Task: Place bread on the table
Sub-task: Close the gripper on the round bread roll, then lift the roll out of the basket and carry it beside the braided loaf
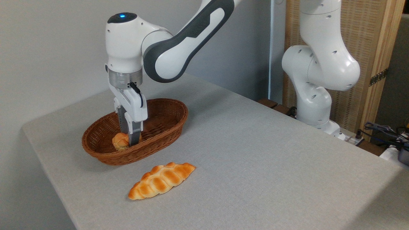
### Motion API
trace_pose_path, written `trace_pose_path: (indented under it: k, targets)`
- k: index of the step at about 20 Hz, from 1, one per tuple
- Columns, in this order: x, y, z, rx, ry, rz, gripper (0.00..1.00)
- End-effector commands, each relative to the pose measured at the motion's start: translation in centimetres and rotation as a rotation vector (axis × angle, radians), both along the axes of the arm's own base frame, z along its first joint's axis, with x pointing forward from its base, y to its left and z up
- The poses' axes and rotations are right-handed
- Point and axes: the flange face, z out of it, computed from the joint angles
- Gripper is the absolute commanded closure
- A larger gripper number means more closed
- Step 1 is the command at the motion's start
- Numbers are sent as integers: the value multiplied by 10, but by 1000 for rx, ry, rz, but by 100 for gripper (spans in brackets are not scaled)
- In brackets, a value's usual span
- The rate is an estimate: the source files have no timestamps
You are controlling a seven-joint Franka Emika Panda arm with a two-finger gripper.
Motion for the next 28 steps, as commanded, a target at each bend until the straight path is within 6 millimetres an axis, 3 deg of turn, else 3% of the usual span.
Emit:
trace_pose_path:
  k: [1,6,9,17,18,20,22,25,28]
  targets:
    - [-1,5,1,13,-16,-7,78]
    - [3,10,12,3,-31,14,79]
    - [8,14,33,-24,-18,46,79]
    - [25,70,96,-3,142,105,79]
    - [20,78,107,14,156,80,79]
    - [3,114,130,51,182,11,78]
    - [-24,143,137,79,230,-130,75]
    - [-51,160,127,93,246,-213,72]
    - [-75,174,95,220,303,-286,67]
